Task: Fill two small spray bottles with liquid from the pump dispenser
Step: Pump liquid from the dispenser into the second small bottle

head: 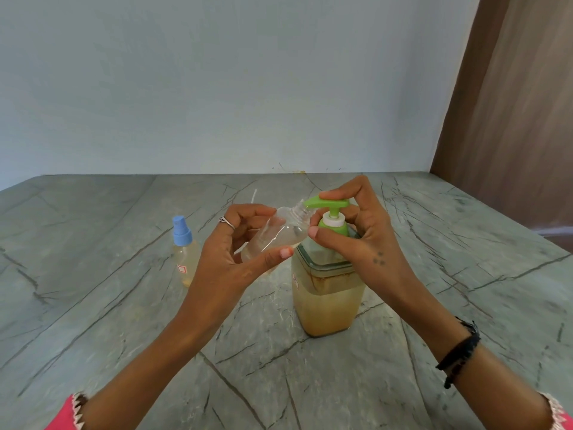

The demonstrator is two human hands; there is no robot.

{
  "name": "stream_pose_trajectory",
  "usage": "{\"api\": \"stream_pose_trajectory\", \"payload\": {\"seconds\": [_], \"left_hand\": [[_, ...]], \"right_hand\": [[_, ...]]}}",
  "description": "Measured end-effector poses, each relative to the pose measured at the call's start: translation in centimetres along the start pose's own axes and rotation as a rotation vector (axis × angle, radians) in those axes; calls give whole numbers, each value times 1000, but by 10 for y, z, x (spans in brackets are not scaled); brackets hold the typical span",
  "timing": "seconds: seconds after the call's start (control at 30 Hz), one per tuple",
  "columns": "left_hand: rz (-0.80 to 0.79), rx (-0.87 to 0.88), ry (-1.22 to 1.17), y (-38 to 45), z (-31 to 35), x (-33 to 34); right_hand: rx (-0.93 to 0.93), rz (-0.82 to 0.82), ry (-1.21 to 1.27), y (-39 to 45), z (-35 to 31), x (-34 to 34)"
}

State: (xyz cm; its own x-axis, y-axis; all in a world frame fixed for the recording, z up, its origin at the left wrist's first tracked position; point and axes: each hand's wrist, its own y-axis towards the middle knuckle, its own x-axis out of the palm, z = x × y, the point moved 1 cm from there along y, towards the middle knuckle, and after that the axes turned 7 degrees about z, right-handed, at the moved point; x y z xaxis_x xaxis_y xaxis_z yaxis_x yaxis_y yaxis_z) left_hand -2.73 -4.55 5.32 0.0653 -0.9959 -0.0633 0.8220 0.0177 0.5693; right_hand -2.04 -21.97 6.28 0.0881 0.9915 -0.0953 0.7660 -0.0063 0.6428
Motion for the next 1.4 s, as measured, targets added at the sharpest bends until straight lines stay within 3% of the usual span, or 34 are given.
{"api": "stream_pose_trajectory", "payload": {"seconds": [0.8, 1.27, 1.4], "left_hand": [[-4, 7, -17, 1, 1, 0], [-6, -14, -11, 0, -1, -1], [-11, -20, -13, 0, 0, 1]], "right_hand": [[-13, 61, 32, 0, -1, 3], [-33, -23, -102, -1, 0, -1], [53, 6, -74, -2, -7, -2]]}}
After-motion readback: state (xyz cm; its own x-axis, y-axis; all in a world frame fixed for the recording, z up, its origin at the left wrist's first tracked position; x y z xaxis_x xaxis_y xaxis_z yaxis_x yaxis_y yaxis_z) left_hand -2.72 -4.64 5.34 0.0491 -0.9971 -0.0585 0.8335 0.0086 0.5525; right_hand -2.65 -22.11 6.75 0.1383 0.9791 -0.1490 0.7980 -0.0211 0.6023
